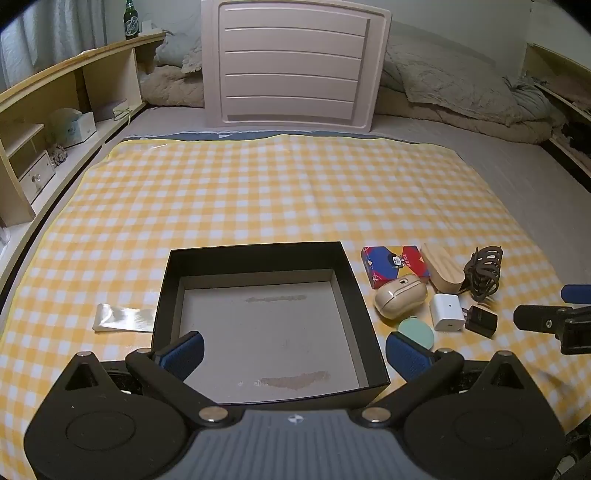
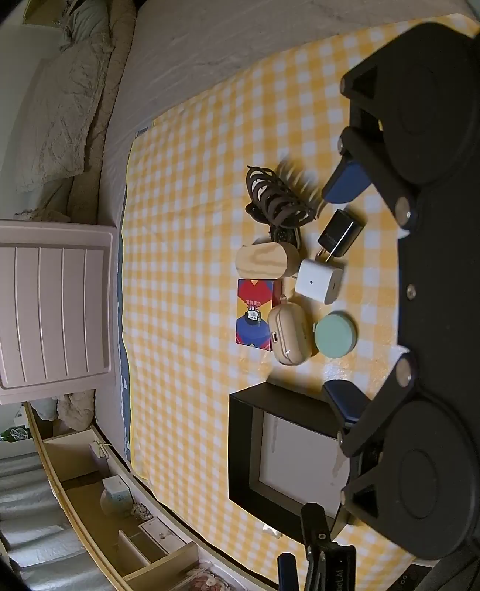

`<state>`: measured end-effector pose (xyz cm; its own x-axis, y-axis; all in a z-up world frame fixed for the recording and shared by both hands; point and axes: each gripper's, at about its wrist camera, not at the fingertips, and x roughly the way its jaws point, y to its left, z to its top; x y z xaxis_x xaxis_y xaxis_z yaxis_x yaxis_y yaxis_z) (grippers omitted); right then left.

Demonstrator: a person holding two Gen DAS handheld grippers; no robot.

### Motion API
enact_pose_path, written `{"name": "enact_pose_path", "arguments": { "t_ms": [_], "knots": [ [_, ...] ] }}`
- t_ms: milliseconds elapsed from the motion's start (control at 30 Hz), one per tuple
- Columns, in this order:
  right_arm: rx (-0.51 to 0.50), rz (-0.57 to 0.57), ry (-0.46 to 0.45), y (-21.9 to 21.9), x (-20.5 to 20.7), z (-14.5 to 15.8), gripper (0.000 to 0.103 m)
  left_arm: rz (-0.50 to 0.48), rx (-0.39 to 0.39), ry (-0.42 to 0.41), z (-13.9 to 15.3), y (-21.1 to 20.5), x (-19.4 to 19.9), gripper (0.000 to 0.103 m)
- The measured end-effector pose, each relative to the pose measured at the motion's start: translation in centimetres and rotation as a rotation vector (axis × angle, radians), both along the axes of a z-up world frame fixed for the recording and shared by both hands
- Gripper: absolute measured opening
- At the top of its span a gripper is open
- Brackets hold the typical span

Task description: Organize rigid objects

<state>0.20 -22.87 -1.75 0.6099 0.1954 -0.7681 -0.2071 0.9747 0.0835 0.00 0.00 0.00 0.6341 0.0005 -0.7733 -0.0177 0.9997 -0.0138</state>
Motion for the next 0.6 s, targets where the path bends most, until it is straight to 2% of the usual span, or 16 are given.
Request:
{"name": "enact_pose_path", "arguments": {
  "t_ms": [600],
  "knots": [
    [-0.006, -0.003, -0.005, -0.03, 0.02, 0.04, 0.103, 0.0, 0.005, 0.004, -0.01, -0.01, 0.01, 0.103]
  ]
}}
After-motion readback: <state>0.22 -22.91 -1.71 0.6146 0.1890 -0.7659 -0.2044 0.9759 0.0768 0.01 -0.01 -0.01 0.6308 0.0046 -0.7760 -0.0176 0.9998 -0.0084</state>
